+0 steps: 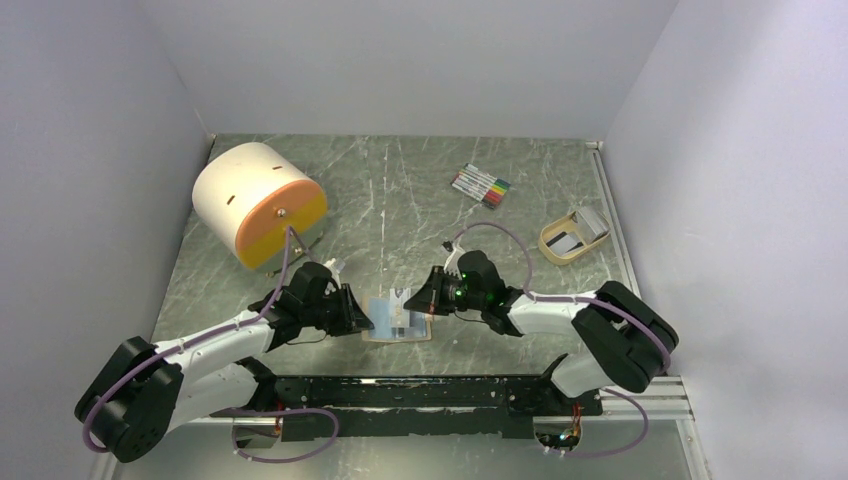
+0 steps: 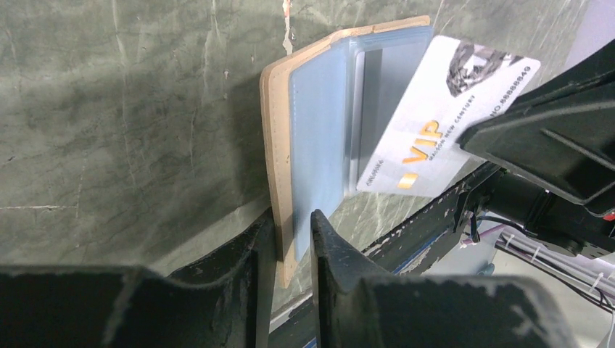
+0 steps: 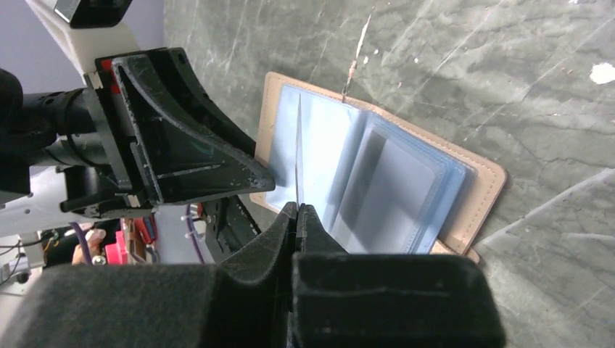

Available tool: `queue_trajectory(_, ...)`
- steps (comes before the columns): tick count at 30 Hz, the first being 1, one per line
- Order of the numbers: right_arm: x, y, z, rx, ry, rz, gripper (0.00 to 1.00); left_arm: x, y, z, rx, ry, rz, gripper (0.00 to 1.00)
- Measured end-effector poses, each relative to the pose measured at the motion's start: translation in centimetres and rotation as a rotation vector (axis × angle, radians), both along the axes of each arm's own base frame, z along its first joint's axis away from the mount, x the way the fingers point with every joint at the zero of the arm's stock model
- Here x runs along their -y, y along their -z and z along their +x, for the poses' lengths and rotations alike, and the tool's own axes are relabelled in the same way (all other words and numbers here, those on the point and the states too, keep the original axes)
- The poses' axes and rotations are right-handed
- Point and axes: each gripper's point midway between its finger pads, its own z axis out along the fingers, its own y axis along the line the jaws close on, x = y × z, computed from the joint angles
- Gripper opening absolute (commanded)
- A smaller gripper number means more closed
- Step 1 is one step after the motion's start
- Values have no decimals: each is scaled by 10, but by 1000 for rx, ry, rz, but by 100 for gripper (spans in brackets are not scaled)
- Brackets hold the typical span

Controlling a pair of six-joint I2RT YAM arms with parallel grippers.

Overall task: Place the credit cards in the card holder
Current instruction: Insert the credit card into the card holder.

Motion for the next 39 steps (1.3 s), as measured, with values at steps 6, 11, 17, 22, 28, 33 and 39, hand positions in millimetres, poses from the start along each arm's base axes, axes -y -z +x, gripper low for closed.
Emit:
queue_trajectory(6, 1, 6, 6, 10, 29, -17, 0, 0, 0, 0, 0, -1, 0, 28)
queue_trajectory(11, 2, 12, 9, 14, 41, -32, 0, 0, -1, 0, 1, -3, -4, 27)
queue_trajectory(17, 3, 23, 10, 5, 49, -45, 0, 0, -1, 0, -1, -5, -5, 27)
queue_trajectory(22, 5, 27, 10, 1, 60, -52, 0, 0, -1, 0, 0, -5, -5, 27)
queue_trajectory(28, 7, 27, 12, 12, 77, -53, 0, 0, -1, 0, 3, -7, -6, 27)
queue_trajectory(33, 7, 26, 12, 11, 85, -45, 0, -1, 1, -1, -2, -7, -2, 27)
queue_trajectory(39, 8, 29, 13, 2, 102, -34, 0, -2, 2, -3, -6, -7, 1, 27)
